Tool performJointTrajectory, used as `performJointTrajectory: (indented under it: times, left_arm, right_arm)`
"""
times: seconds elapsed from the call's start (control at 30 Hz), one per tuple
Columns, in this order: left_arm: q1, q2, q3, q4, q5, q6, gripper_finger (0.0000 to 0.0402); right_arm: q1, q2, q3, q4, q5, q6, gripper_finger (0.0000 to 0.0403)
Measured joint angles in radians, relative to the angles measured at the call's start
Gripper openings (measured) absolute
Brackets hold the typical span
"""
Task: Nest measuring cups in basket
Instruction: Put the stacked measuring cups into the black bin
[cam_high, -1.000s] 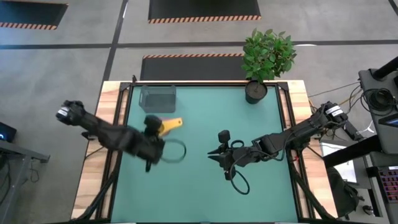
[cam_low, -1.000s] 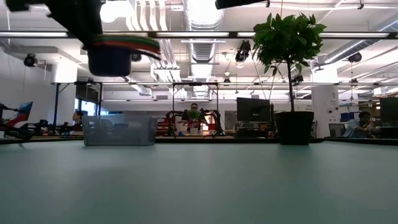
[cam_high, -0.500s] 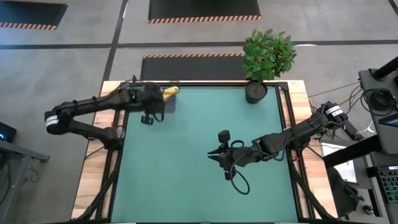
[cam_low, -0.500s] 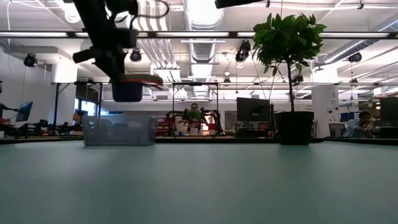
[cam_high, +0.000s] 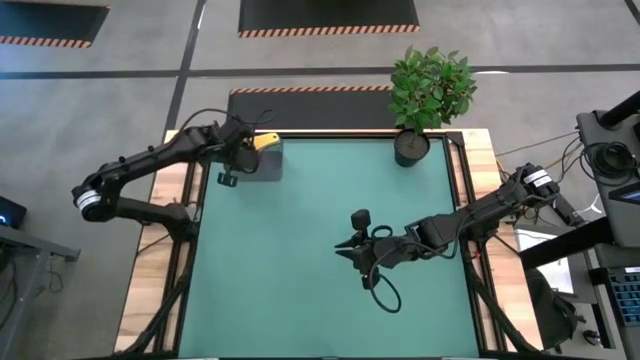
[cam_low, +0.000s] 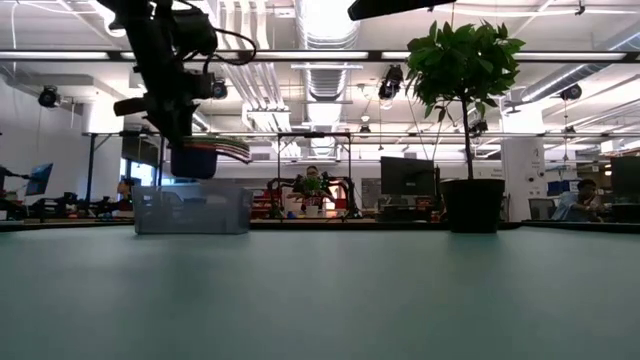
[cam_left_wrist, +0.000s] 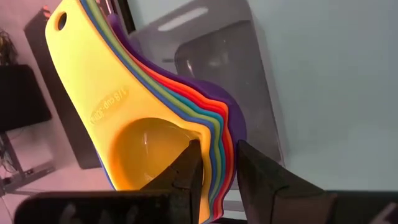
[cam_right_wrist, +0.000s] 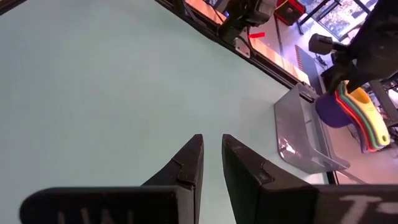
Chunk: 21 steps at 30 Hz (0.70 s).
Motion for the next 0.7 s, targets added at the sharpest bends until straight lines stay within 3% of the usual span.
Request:
performJointTrajectory:
  times: [0.4,0.7]
  left_arm:
    - [0.061,0.091,-0.026,0.010,0.001,-0.003,0.0060]
    - [0.063,0.104,-0.026,0.004,0.112,0.019,0.0060]
  right_arm:
    - [0.000,0.000,0.000,0.000,0.000,0.011,0.0047]
    - [0.000,0.000,0.000,-0.001,0.000,0.011,0.0047]
